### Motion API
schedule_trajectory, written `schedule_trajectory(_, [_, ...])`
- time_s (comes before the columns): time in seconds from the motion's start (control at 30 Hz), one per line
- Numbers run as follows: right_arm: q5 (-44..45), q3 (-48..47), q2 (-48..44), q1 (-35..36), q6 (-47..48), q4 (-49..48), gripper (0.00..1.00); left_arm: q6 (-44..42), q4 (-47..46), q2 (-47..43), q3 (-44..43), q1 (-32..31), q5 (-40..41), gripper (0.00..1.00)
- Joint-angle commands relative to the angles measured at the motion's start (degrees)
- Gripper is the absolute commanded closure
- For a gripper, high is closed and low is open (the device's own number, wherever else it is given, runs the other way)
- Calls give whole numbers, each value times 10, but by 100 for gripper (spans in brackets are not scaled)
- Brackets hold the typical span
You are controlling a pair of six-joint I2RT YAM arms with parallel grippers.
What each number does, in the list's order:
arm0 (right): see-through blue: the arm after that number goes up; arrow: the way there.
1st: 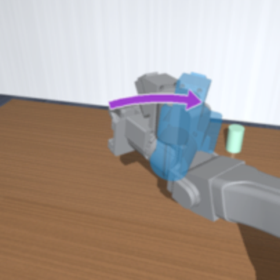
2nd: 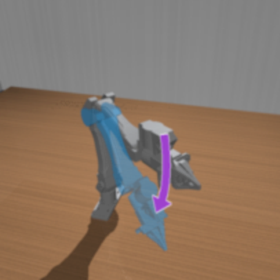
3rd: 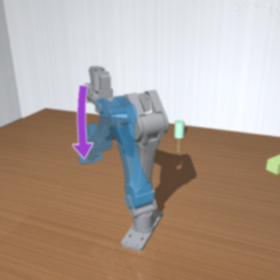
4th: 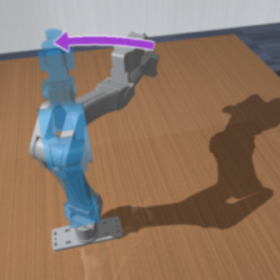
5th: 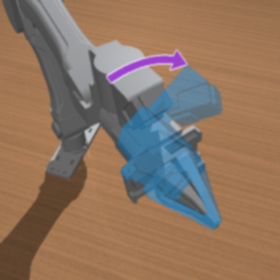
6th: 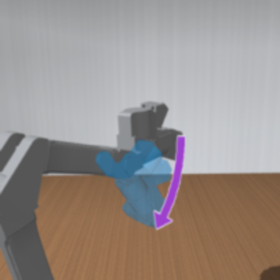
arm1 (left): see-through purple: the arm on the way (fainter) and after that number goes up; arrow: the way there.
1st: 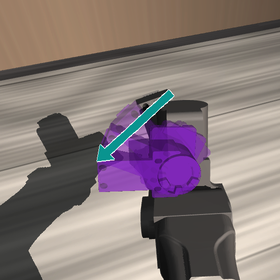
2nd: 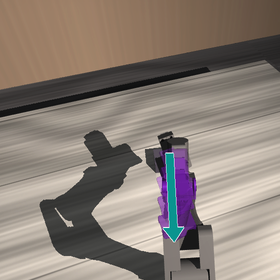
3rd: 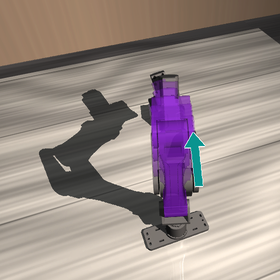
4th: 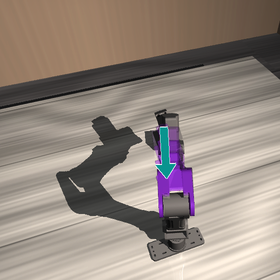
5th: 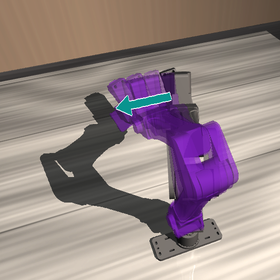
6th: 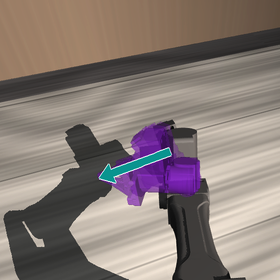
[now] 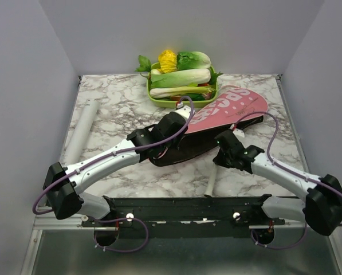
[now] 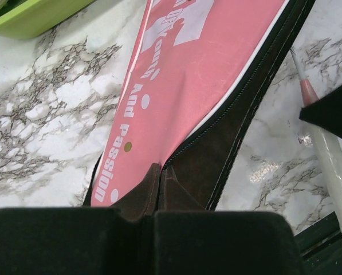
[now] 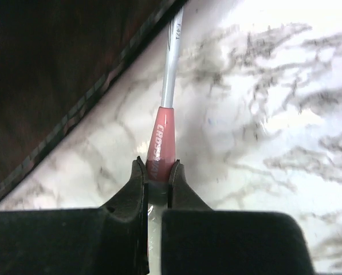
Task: Pack up the badminton gear
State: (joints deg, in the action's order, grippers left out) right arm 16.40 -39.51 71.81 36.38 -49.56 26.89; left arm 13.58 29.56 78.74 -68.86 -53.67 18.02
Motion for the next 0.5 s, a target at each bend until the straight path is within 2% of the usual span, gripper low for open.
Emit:
schedule_trajectory(0.0, [-56,14,-92,45,4,115,99,6,-42,-7,-6,3,14,100])
schedule_trajectory(0.2, [-106,36,-170,133,-44,184,99,6,-55,12,-16,3,5,100])
schedule_trajectory(0.47, [-197,65,-173,239,-78,201,99,16,-68,18,4,-1,-8,100])
